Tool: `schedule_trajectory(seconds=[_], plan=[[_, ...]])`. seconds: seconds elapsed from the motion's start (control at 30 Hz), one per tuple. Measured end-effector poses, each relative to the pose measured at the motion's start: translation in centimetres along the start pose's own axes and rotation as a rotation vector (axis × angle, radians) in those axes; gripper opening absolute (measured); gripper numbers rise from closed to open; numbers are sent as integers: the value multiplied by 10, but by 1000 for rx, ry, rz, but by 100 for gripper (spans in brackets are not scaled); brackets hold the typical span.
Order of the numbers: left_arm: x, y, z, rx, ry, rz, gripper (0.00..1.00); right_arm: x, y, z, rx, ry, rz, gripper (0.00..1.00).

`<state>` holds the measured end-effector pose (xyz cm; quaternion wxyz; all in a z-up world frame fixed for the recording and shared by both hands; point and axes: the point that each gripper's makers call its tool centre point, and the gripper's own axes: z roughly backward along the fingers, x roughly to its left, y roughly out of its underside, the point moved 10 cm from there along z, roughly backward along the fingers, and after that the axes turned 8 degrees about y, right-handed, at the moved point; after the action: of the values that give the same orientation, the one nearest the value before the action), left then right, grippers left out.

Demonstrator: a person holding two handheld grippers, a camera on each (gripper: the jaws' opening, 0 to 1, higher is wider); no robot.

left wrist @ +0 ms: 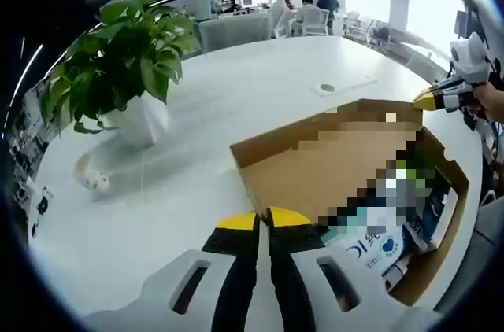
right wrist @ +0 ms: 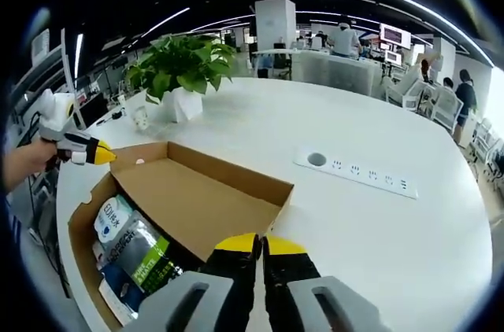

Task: Operate the shoe box by opening the lid, removing the specified soft item, and placing it in the target area until the item is outside and the box remains undamaged.

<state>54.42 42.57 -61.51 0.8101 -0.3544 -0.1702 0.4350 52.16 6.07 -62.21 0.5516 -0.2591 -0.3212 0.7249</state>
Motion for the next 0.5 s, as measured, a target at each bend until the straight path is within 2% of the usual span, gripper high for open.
schedule_trajectory(seconds=[0.23,0.5], plan=[[-2,-1,3,0,-10,-24,4,1,-1,2,-10,1,33,0],[1,-3,13,-27,-27,-25,8,3,-2,8,-28,2,58,8]])
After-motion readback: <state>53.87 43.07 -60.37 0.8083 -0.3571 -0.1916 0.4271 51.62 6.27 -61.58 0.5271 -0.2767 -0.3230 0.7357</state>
